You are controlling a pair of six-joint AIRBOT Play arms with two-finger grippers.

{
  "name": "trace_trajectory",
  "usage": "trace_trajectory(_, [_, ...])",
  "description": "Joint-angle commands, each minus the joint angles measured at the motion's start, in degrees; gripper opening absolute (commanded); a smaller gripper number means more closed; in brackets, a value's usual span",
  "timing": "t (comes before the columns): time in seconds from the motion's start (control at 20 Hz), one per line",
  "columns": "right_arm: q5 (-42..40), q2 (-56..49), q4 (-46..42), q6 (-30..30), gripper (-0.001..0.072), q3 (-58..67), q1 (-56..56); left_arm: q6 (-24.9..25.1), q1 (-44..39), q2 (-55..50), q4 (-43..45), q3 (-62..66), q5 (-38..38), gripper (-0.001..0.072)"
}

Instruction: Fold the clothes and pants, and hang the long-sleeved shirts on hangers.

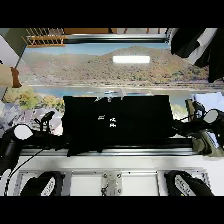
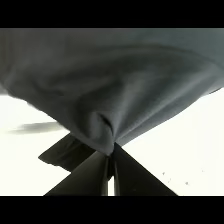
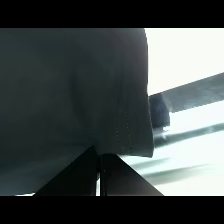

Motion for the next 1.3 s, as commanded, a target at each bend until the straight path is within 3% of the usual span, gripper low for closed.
trace_trajectory(0.0, [5.0, -0.9, -1.7, -0.8, 0.0011, 5.3, 0.0, -0.5, 0.3, 2.1, 0.2, 3.9, -4.2, 0.0005])
trace_trajectory(0.45, [4.9, -18.6, -1.6, 0.5, 0.0011, 21.7, 4.6, 5.0, 0.3, -23.9, 0.7, 25.0, 1.9, 0.0006])
trace_trajectory(0.75, [4.0, -31.2, -1.4, 1.8, 0.0011, 34.8, 6.9, 5.2, 0.3, -39.2, 0.5, 36.8, 4.8, 0.0006])
trace_trajectory(1.0, [-5.8, -33.9, 5.4, 1.8, 0.0029, 36.9, 7.6, 5.1, 0.3, -49.0, 0.4, 45.6, 4.9, 0.0009])
trace_trajectory(1.05, [-9.1, -33.9, 7.9, 1.7, 0.0133, 36.9, 7.6, 5.1, 0.3, -50.4, 0.4, 47.3, 5.0, 0.02])
trace_trajectory(1.1, [-12.3, -33.9, 10.1, 1.5, 0.0375, 36.9, 7.6, 4.9, 0.3, -51.5, 0.2, 49.1, 5.6, 0.0508])
trace_trajectory(1.15, [-15.5, -33.9, 13.0, 0.3, 0.0607, 36.9, 7.5, 4.0, 0.3, -52.1, -0.1, 50.6, 6.4, 0.0535])
trace_trajectory(1.25, [-18.2, -33.4, 16.1, -2.8, 0.0646, 37.4, 6.9, 2.1, 0.3, -51.8, 0.0, 53.7, 8.0, 0.0535])
